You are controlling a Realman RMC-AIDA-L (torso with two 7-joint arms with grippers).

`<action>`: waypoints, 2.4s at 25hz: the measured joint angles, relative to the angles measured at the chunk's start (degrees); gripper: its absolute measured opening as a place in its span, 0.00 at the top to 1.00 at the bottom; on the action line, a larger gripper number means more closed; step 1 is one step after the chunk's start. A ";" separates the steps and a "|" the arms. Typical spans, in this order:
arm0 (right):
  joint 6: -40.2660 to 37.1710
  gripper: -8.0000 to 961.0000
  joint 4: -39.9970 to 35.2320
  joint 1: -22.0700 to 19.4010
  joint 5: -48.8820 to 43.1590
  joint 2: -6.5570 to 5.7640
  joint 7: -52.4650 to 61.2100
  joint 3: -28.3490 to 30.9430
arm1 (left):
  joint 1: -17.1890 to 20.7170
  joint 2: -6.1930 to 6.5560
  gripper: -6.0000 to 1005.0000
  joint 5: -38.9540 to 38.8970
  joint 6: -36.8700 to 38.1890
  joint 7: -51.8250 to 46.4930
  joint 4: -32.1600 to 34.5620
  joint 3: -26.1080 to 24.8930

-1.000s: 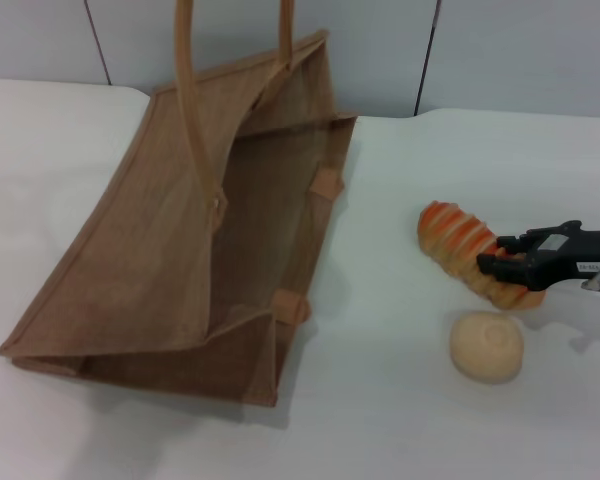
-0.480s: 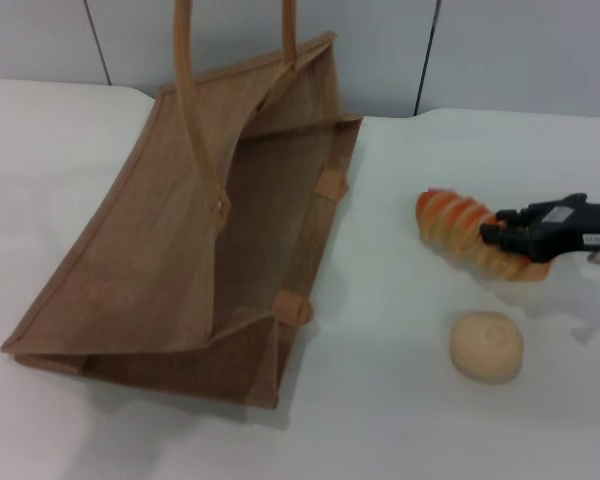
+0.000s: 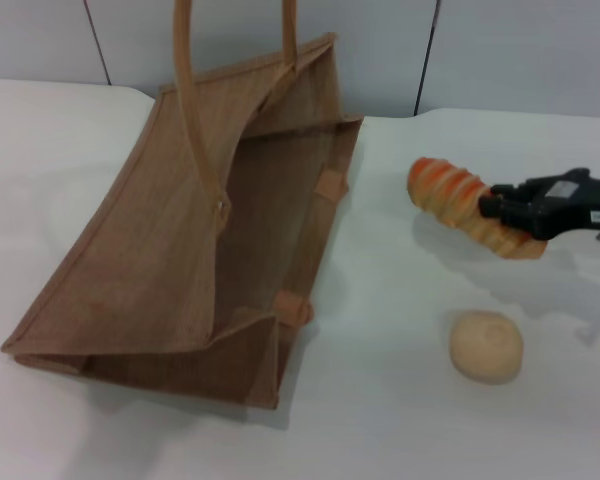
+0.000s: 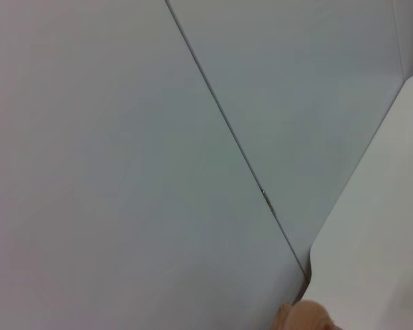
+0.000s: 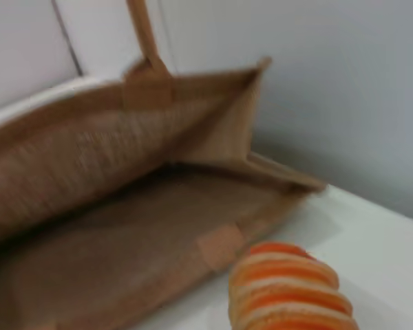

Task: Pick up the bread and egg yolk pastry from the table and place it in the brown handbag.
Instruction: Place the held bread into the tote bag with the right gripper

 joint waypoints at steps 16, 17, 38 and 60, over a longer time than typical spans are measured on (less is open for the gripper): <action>0.23 0.83 8.08 5.95 4.54 0.18 -4.35 -2.28 | -4.08 -2.14 0.88 -0.07 0.54 0.00 0.17 0.49; 0.77 0.83 9.12 6.55 4.47 0.18 -4.86 -2.33 | -4.27 -2.31 0.88 -0.07 0.70 0.00 0.18 0.72; 19.54 0.85 22.67 17.74 4.66 0.26 -11.22 -3.27 | -6.67 -5.45 0.88 -0.70 2.31 -0.37 0.50 4.50; 27.40 0.87 28.82 21.23 12.72 0.51 -21.29 -3.08 | -7.74 -6.06 0.88 -2.95 2.32 -2.28 2.34 8.01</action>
